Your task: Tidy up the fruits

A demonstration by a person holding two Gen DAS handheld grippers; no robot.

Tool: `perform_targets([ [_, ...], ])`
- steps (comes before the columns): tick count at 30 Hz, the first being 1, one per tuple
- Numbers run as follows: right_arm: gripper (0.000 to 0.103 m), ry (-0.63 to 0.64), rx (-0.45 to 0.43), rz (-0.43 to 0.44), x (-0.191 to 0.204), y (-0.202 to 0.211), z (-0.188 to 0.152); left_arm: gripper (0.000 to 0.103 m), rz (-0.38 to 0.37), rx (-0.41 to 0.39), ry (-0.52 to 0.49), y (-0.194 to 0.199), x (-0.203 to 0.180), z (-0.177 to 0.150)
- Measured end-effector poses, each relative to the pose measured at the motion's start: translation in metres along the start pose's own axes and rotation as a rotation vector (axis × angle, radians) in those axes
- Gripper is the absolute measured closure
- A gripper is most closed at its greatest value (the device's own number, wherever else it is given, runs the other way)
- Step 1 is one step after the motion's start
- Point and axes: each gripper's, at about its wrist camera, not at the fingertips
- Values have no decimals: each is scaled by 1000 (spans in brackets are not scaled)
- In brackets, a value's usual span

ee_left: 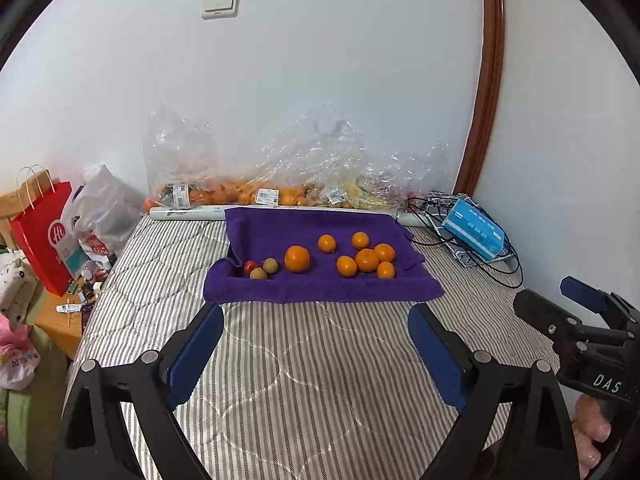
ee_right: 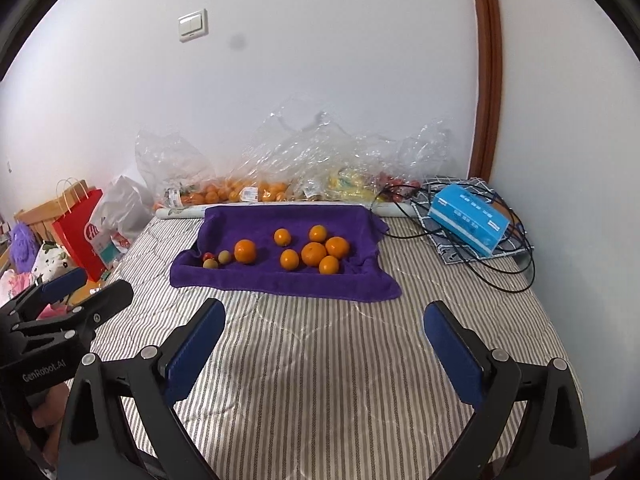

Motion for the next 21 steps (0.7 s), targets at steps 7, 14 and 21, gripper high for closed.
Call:
perform_targets([
  [7, 4, -16, 0, -21, -9, 6, -2, 10, -9, -7, 3, 4, -4, 0],
  [14, 4, -12, -9, -27, -11, 11, -5, 10, -10, 0, 8, 4, -6, -1],
  [21, 4, -11, -12, -26, -11, 13, -5, 10, -11, -5, 8, 6, -7, -1],
])
Point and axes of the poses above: each gripper's, at about its wrist camera, not at the fingertips, and y roughly against the way its jaws point, x to its left, z to its top, and after that the axes turned 4 degrees about y, right-handed
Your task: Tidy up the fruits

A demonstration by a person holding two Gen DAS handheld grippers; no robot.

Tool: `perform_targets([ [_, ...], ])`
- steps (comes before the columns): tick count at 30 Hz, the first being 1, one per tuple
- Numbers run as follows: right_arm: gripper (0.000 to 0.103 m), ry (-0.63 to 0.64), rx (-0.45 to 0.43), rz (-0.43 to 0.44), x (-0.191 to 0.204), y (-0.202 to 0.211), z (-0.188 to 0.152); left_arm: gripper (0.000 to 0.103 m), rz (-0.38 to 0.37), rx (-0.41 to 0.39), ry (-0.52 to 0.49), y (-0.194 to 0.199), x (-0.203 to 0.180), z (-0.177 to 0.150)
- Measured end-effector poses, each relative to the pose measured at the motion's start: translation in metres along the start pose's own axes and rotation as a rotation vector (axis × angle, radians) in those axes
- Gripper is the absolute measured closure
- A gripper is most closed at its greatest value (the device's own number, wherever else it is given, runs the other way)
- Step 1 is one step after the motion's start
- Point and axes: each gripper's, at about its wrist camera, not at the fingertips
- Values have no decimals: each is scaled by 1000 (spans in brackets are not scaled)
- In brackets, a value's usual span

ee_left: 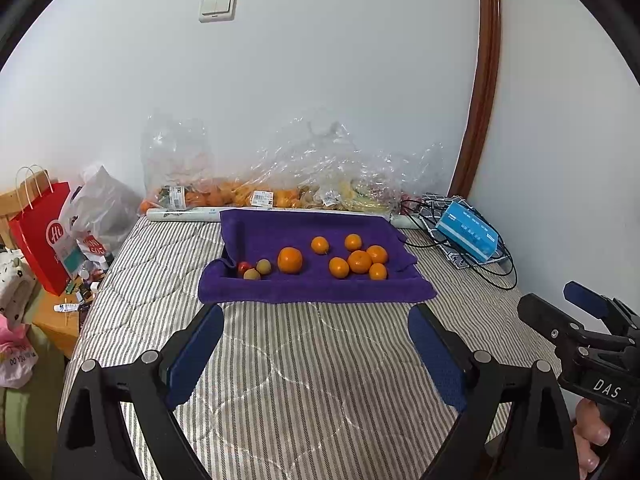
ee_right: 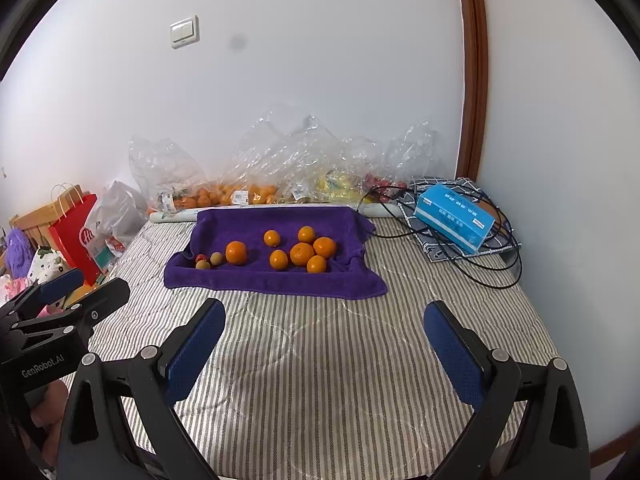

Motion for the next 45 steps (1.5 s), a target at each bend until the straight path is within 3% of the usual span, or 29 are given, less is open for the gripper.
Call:
perform_targets([
  [45, 4, 21, -17, 11, 5, 7, 1, 10, 1, 0, 1, 2, -1, 0],
])
Point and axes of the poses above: each gripper's, at about its wrist camera, not at the fingertips, and y roughly against the way its jaws point, x to its left, z to its top, and after that the axes turned 4 degrees about y, right-handed
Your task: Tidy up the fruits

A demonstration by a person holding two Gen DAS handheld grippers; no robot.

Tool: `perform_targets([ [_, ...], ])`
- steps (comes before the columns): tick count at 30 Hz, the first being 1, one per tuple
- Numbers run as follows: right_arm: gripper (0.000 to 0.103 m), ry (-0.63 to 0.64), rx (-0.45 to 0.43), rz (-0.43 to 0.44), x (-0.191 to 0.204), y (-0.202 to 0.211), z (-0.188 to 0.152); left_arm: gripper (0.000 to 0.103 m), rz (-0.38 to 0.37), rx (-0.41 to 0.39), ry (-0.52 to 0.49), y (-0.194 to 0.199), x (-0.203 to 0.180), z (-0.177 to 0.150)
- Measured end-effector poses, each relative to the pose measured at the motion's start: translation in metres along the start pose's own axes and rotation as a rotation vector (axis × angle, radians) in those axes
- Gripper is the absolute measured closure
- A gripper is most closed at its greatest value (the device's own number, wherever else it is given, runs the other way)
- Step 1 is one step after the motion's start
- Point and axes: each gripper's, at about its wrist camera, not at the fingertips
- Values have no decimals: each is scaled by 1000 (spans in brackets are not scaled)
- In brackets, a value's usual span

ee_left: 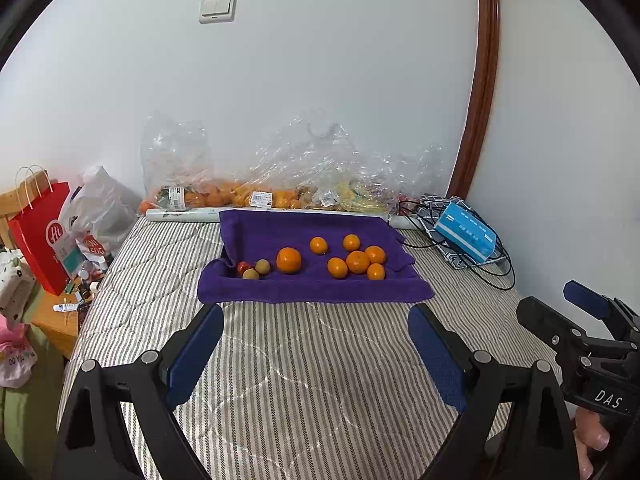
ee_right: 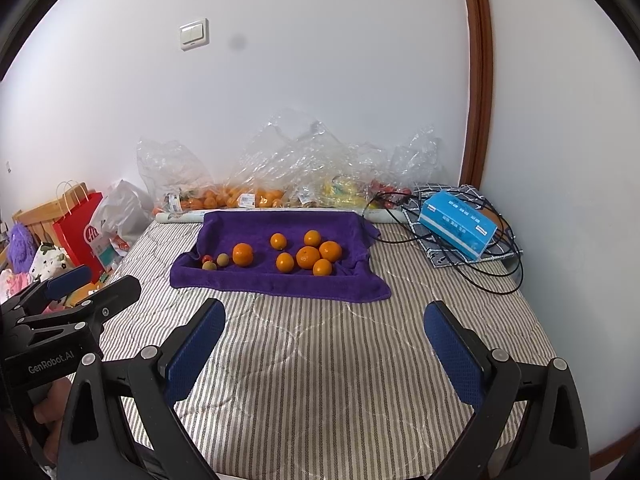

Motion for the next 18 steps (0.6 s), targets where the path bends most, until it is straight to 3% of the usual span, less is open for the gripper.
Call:
perform_targets([
  [18, 4, 0, 0, 3, 1, 1, 0, 10, -1, 1, 1, 1, -3, 0],
])
Point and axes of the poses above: each gripper's, at about its wrist camera, not at the fingertips, and y roughly against the way its jaws point, x to its left, z to its top, and after that the axes turned 4 degrees about y, right-handed
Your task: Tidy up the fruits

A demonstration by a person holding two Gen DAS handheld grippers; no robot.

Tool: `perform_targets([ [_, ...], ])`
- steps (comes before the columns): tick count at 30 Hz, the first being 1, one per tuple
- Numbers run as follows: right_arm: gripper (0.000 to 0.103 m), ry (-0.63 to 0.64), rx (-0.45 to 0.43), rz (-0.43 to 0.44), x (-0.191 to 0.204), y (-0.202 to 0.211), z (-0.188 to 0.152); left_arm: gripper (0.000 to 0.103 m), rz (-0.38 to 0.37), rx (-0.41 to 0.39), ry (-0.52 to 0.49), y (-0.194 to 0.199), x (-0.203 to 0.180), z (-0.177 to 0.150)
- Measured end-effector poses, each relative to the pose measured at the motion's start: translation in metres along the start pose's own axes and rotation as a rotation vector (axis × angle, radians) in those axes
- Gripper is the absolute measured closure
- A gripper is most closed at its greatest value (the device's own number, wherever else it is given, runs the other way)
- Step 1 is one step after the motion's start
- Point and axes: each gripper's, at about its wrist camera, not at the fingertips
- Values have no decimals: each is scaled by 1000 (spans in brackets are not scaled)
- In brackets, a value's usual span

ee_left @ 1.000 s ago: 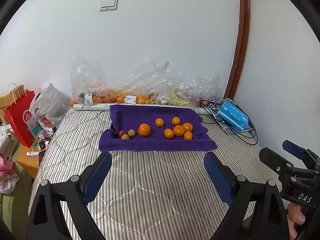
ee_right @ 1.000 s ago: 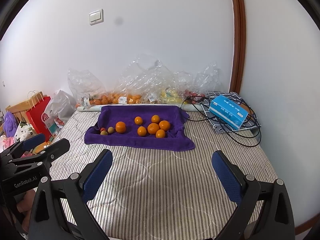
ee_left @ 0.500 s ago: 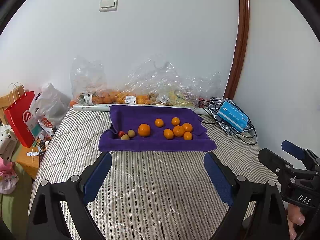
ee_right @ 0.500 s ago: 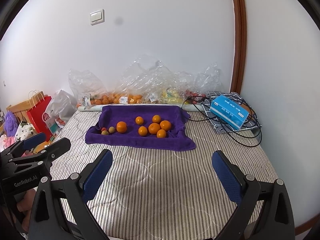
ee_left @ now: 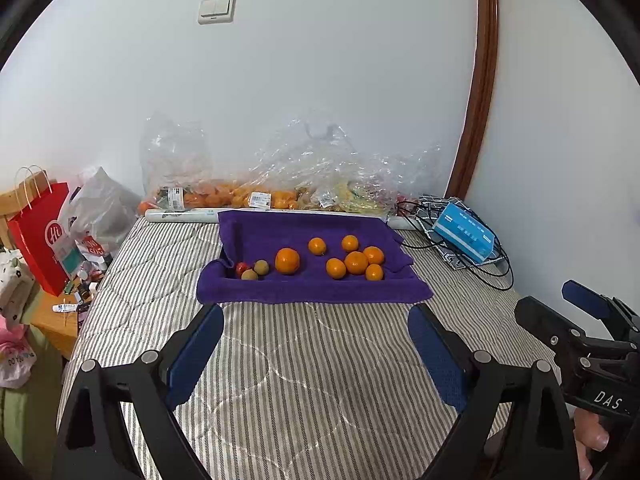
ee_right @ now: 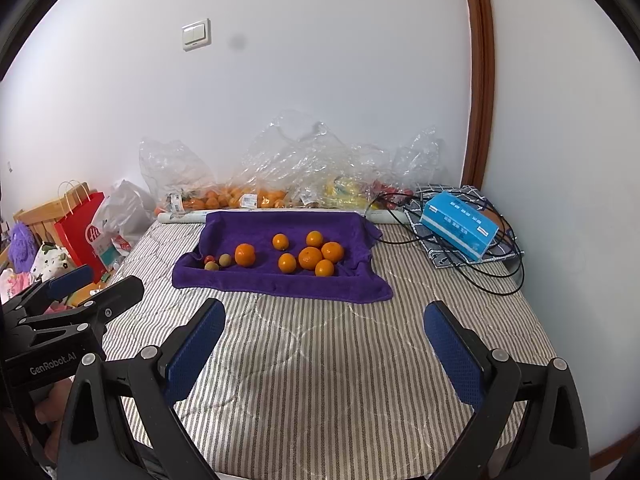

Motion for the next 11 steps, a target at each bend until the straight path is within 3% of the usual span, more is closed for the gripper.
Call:
perform_targets([
  [11, 4, 2, -2, 4, 1, 1, 1, 9, 1, -3, -2, 1, -1, 0],
])
Point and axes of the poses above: each gripper's, at about its wrist camera, not at the fingertips, and y roughly against the way its jaws point, x to its left, z to its top, and after that the axes turned 4 degrees about y, right-handed
